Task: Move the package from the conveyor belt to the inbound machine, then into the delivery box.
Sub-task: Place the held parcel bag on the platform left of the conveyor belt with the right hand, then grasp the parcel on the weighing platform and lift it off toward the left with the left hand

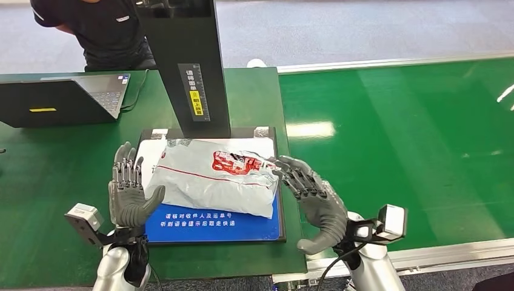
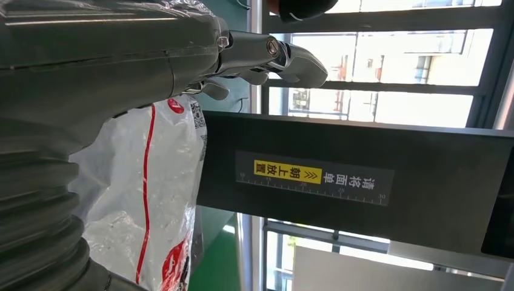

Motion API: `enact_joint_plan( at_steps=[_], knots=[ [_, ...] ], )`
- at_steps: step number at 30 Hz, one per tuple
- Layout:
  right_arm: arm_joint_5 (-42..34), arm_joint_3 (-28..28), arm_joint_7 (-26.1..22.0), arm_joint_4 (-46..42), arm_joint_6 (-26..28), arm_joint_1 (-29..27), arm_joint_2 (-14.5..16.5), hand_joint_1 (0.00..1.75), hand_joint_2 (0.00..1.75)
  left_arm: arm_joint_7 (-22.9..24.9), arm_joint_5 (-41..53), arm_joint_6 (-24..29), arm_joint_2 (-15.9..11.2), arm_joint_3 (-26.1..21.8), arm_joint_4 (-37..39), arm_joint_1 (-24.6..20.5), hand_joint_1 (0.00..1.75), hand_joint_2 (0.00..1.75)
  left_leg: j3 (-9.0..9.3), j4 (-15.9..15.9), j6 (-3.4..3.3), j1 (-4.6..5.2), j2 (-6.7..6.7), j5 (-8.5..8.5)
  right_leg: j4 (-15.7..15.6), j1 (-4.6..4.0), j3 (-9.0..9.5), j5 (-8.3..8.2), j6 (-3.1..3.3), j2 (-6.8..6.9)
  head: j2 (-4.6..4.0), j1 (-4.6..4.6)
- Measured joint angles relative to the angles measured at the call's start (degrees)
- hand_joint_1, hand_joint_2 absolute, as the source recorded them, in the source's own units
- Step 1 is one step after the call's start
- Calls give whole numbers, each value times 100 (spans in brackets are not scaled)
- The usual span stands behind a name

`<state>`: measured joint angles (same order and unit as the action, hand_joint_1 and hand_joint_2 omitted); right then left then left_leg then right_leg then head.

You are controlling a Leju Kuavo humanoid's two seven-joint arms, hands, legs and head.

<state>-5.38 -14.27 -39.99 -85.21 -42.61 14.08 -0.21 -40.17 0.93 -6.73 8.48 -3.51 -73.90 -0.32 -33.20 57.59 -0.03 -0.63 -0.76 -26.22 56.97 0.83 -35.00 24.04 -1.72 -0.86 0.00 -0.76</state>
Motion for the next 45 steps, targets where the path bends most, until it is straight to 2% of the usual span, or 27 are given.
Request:
enact_joint_plan(
  at_steps=[6, 14, 23, 29, 34, 38, 42, 44, 45],
  knots=[
    [44, 433, 2, -405, -254, -320, 92, 0, 175, 8, 179, -49, -3, -1, 0, 19, 0, 175, 3, 0, 0, 0, 0, 0, 0, 0, 2, -1, 0, 0, 0, 1],
    [253, 1022, 2, -647, -552, -659, 402, 0, 175, 172, 1389, -169, -52, 350, 36, 23, 0, 175, 3, 0, 0, 0, -1, 0, 0, 1, 1, 0, 0, -1, 0, 1],
    [748, 1142, 3, -605, 240, -784, 605, 0, 175, 519, 2805, 322, -69, 1034, 218, -39, 0, 175, 3, 0, 0, 1, -1, 0, 0, 1, 1, -1, 0, -1, 0, -1],
    [765, 1147, 4, -469, 472, -826, 609, 0, 175, 1195, 4351, 1368, -127, 1510, 452, -178, 0, 175, 2, 0, 0, 1, -1, 0, 0, 1, 1, 0, 0, -1, 0, 1],
    [728, 1244, 4, -249, 504, -833, 684, 0, 175, 2283, 5769, 2380, -150, 1696, 921, -443, 0, 175, 3, 0, 0, 0, -1, 0, 0, 0, 1, -1, 1, -1, 0, 1],
    [763, 1305, 5, -132, 533, -852, 743, 0, 175, 3017, 6312, 2634, -151, 1716, 1234, -598, 0, 175, 3, 0, 0, 0, -1, 1, 1, 0, 1, -1, 1, -1, 0, 1],
    [810, 1363, 16, -90, 550, -893, 796, 0, 175, 3501, 6476, 2659, -151, 1582, 1395, -688, 0, 175, 2, 0, 0, 0, -2, 0, 1, 1, 1, -1, 1, -1, 0, 1],
    [818, 1390, 20, -83, 552, -907, 815, 0, 175, 3646, 6490, 2646, -150, 1460, 1444, -711, 41, 175, 2, 0, 0, 0, -2, 0, 1, 1, 0, -1, 1, -1, 0, 1],
    [821, 1404, 20, -81, 553, -912, 824, 0, 175, 3690, 6485, 2628, -150, 1397, 1464, -716, 85, 175, 2, 0, 0, 0, -2, 0, 1, 1, 0, -1, 1, -1, 0, 1]
  ],
)
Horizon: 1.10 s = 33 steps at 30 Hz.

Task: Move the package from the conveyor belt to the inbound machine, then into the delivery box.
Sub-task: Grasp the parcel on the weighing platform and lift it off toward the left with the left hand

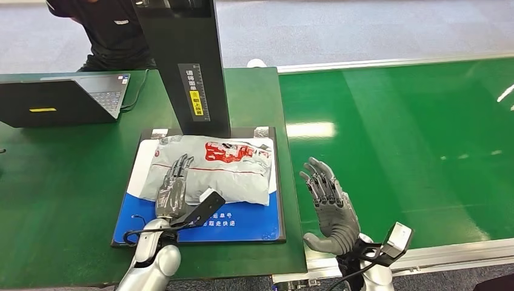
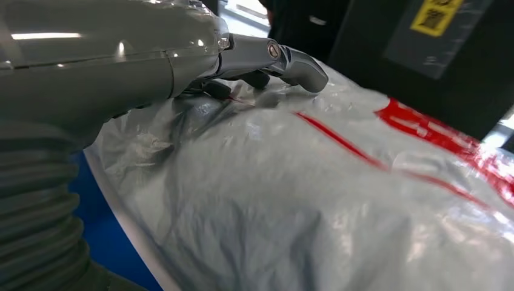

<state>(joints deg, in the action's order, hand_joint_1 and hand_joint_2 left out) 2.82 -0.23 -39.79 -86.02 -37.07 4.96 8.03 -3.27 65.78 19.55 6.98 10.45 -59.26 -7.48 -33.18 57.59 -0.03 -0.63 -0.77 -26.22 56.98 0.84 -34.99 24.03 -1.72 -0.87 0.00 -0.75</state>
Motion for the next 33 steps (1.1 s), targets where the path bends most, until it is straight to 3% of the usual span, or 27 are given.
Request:
enact_joint_plan(
  at_steps=[1, 3, 20, 26, 33],
  knots=[
    [3, 15, 1, 2, 1, -4, 7, 0, 175, 25, -15, -20, 1, -65, 18, -3, 128, 175, 0, 0, 0, 0, 0, 0, 0, 0, 0, 0, 0, 0, 0, -1],
    [6, 40, 2, 4, 1, -14, 21, 0, 175, 15, -56, -52, 1, -183, 45, -4, 175, 175, 0, 0, 0, 0, 0, 0, 0, 0, 0, 0, 0, 0, 0, 0],
    [-3, 180, 17, 38, -13, -30, 97, 0, 175, -459, -395, 128, 8, -676, 66, -16, 175, 175, 6, 0, 0, 0, 0, 0, 0, 0, 7, 0, 0, 0, 0, -1],
    [-21, 230, 20, 58, -7, -49, 98, 0, 175, -472, -192, 801, -42, -941, 51, 32, 175, 175, 6, -1, 0, -1, 0, 0, 1, -1, 6, 0, 1, 0, 0, -1],
    [-89, 328, 17, 58, 9, -171, 96, 0, 175, -503, 245, 1656, -427, -1705, -237, 133, 175, 175, 4, -2, 1, -4, -1, 0, 4, -4, 3, 4, 5, -1, 0, -1]
  ],
)
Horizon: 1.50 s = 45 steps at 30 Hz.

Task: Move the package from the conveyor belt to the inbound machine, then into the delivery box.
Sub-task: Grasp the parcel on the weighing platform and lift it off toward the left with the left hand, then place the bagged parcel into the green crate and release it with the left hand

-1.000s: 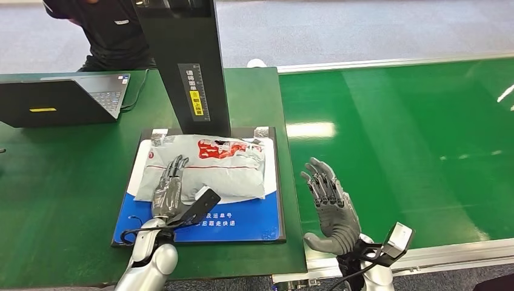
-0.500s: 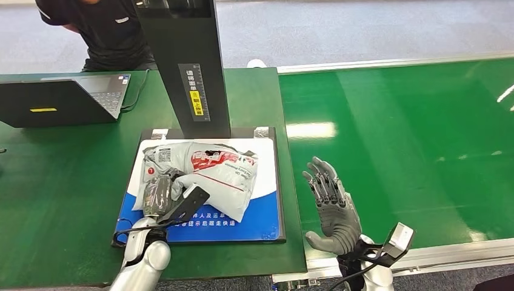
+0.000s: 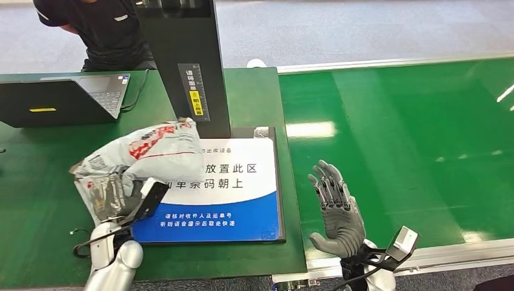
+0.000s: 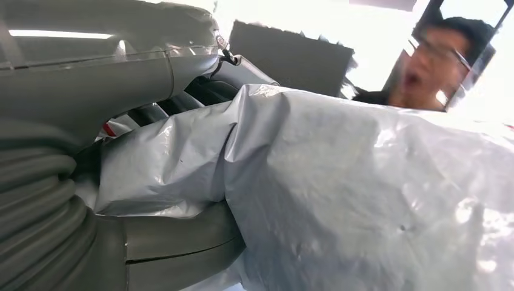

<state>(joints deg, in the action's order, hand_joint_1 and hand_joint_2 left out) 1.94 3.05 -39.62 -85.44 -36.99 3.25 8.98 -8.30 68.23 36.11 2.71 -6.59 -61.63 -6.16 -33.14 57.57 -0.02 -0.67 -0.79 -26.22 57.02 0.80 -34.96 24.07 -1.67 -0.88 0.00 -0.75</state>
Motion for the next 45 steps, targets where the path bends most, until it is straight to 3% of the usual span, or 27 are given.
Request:
enact_joint_plan(
  at_steps=[4, 13, 18, 19, 22, 23, 27, 35, 45],
  knots=[
    [-4, 38, -1, 0, -3, -38, 0, 0, 175, -74, 39, 35, -146, -392, -137, 33, 175, 175, -1, 0, 0, 0, 1, 0, 0, 1, 0, 0, 0, 1, 0, 1],
    [-11, 43, -11, 1, 2, -49, 0, 0, 175, 56, 199, 227, -239, -728, -230, 75, 175, 175, 0, 1, 0, 3, -2, 0, -1, 4, 1, -1, -1, -1, 0, -1],
    [-78, 82, -28, 9, 34, -88, -3, 0, 175, 154, -20, 368, -560, -1533, -232, 66, 175, 175, 1, 0, 6, 0, -9, -2, 4, -5, -5, 3, 7, -8, 0, 1],
    [-87, 87, -28, 8, 36, -98, -4, 0, 175, 93, -109, 368, -620, -1756, -230, 63, 139, 175, 1, 0, 7, -1, -9, -2, 5, -6, -6, 4, 9, -7, 0, 1],
    [-93, 108, -24, -9, 26, -132, -4, 0, 175, -79, -220, 367, -744, -2393, -207, 33, 8, 175, 1, -1, 8, -4, -9, -1, 7, -6, -7, 6, 11, -7, 0, 1],
    [-92, 115, -20, -22, 16, -142, -4, 0, 175, -85, -202, 367, -763, -2575, -196, 16, 0, 175, 0, -1, 8, -4, -9, -1, 7, -5, -7, 6, 11, -7, 0, 1],
    [-82, 123, 20, -56, -10, -154, -2, 0, 175, -49, -34, 367, -762, -3191, -192, -53, 0, 175, 1, 0, 7, -3, -8, -1, 7, -2, -6, 6, 11, -7, 0, 1],
    [-80, 123, 69, -58, -1, -166, -2, 0, 175, -774, 394, 367, -476, -4354, -494, -330, 0, 175, 3, 1, 7, 1, -9, -1, 5, 1, -4, 3, 8, -7, 0, 1],
    [-80, 122, 69, -57, -6, -162, -2, 0, 175, -967, 385, 367, -214, -4726, -687, -443, 0, 175, 3, 1, 7, 1, -5, -1, 6, -1, -3, 3, 8, -5, 0, 1]
  ],
)
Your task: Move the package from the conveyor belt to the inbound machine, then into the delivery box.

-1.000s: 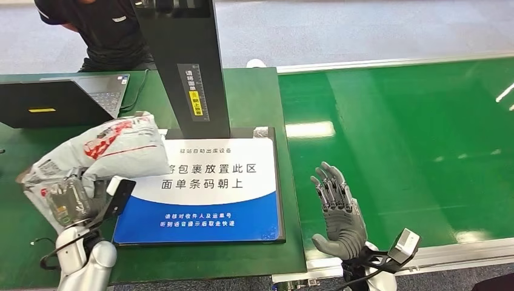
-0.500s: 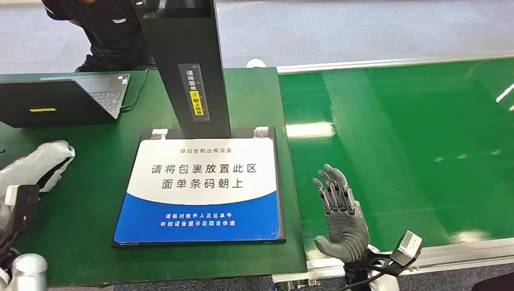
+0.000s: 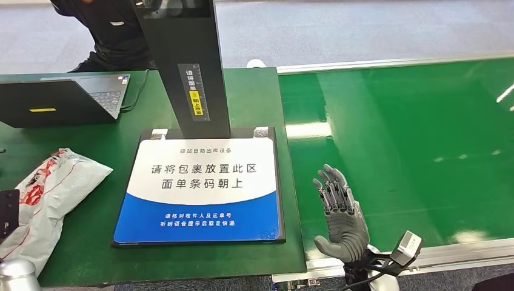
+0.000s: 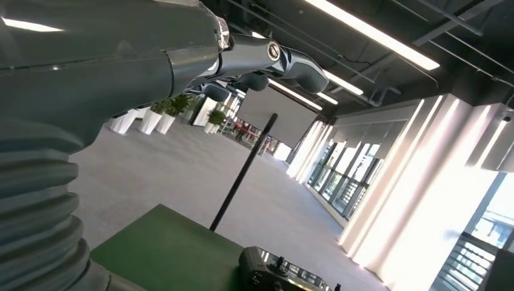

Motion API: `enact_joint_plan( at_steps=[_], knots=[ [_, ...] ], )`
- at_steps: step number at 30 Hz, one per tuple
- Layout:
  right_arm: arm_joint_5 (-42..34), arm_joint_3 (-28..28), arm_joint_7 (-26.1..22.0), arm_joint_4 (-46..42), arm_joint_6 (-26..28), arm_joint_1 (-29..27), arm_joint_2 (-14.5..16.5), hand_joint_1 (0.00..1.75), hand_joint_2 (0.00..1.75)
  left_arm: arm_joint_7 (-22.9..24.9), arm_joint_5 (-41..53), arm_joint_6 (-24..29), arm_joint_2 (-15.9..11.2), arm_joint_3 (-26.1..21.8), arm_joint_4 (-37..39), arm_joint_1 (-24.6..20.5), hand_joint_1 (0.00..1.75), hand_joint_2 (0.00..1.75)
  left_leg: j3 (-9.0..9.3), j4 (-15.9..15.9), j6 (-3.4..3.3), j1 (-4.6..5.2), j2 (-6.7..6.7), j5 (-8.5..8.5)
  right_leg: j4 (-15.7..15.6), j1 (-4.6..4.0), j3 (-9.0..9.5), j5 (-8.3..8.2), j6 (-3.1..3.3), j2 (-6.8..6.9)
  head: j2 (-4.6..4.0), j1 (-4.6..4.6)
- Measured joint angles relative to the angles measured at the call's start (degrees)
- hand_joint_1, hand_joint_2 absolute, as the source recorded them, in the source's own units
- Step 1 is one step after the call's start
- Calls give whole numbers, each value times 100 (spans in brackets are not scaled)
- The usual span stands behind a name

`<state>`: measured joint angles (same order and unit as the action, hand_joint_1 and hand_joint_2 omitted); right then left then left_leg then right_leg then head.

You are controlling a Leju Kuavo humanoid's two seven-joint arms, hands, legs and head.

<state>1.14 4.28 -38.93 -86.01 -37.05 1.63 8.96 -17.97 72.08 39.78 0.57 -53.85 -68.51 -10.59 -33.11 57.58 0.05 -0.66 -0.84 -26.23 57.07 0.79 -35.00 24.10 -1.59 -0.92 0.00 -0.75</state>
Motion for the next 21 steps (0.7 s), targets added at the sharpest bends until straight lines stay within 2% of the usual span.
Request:
enact_joint_plan(
  at_steps=[2, 4, 8, 10, 13, 15, 17, 21],
  knots=[
    [-1, 0, 2, 0, -2, 0, 1, 0, 175, -136, -244, -8, 61, 27, -50, 2, 0, 175, 0, 0, 0, 0, 0, 0, 0, 1, 0, 0, 0, 0, 0, -1],
    [-2, 1, 6, -1, -13, 0, 3, 0, 175, -414, -920, -127, 124, 150, -106, 33, 0, 175, 1, 1, 0, 1, 0, 0, 0, 2, 0, 0, 0, 0, 0, -1],
    [0, 1, 8, 4, -46, 19, 4, 0, 175, -1246, -2690, -1111, 235, 891, -289, 245, 0, 175, -1, 1, -1, 3, 5, 0, -1, 4, 3, -2, -3, 4, 0, -1],
    [19, 0, 0, 17, -51, 43, 4, 0, 175, -1597, -3333, -1847, 298, 1336, -401, 362, 0, 175, 0, 1, -1, 4, 3, 0, -1, 6, 4, -3, -4, 4, 0, 0],
    [80, -3, -16, 64, -15, 87, 4, 0, 175, -2008, -4818, -3670, 418, 1937, -552, 527, 0, 175, 0, 1, -3, 7, 3, 0, -1, 9, 4, -4, -6, 4, 0, 0],
    [102, -7, -19, 102, 1, 133, 4, 0, 175, -2143, -5455, -4551, 500, 2279, -601, 609, 0, 175, -1, 1, -3, 7, 5, 0, -1, 10, 4, -4, -7, 5, 0, -1],
    [108, -10, -20, 137, 6, 166, 3, 0, 175, -2183, -5682, -4861, 568, 2535, -626, 664, 0, 175, 0, 1, -3, 7, 2, 0, -1, 9, 4, -4, -7, 4, 0, -1],
    [120, -12, -20, 178, 11, 185, 2, 0, 175, -2215, -5783, -4938, 617, 2801, -670, 740, 0, 175, 0, 1, -3, 7, 3, 0, -1, 7, 3, -4, -6, 4, 0, 0]
  ],
)
